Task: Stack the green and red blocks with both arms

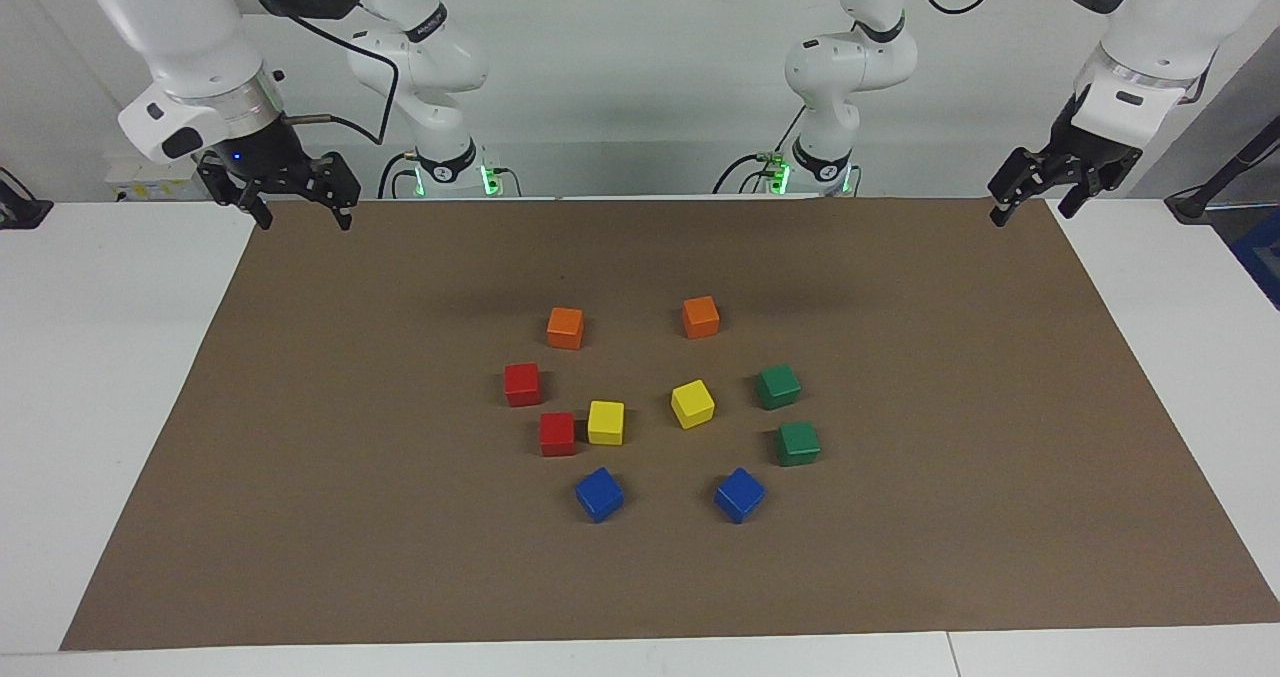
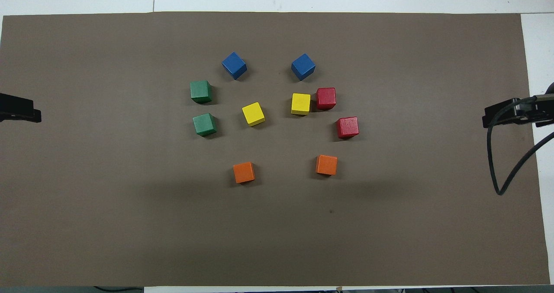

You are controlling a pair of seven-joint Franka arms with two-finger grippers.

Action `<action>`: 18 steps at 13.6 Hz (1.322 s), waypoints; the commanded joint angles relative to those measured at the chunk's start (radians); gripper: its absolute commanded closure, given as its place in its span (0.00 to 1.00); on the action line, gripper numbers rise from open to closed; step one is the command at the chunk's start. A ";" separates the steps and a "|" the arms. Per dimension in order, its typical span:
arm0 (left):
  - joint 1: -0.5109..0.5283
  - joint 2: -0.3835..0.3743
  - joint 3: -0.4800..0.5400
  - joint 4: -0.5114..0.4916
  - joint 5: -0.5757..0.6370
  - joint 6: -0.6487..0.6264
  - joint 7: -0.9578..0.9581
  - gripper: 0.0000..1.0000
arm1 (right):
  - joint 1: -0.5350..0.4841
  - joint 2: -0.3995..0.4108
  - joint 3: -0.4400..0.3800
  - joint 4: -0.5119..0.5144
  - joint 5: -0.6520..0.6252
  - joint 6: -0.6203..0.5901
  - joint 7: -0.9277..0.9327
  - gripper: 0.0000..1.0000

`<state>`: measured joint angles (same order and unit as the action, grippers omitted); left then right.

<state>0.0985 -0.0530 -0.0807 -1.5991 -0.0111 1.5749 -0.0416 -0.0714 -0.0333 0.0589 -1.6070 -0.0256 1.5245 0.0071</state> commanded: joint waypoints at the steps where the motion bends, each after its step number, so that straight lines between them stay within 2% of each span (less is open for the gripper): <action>1: 0.015 -0.025 -0.010 -0.024 -0.015 0.008 0.017 0.00 | -0.008 -0.019 0.004 -0.016 0.009 -0.010 -0.018 0.00; 12: 0.013 -0.041 -0.013 -0.051 -0.015 0.014 0.019 0.00 | -0.008 -0.019 0.004 -0.016 0.010 -0.009 -0.018 0.00; 13: 0.001 -0.051 -0.013 -0.082 -0.015 0.032 0.005 0.00 | -0.008 -0.019 0.004 -0.016 0.009 -0.009 -0.018 0.00; 16: -0.113 -0.100 -0.014 -0.278 -0.020 0.248 -0.110 0.00 | -0.008 -0.019 0.004 -0.016 0.009 -0.010 -0.018 0.00; 18: -0.193 -0.058 -0.014 -0.336 -0.020 0.356 -0.191 0.00 | -0.008 -0.019 0.004 -0.016 0.009 -0.010 -0.018 0.00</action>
<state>-0.0263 -0.0967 -0.1049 -1.8279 -0.0245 1.8215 -0.1615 -0.0714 -0.0333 0.0589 -1.6070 -0.0256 1.5245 0.0071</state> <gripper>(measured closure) 0.000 0.000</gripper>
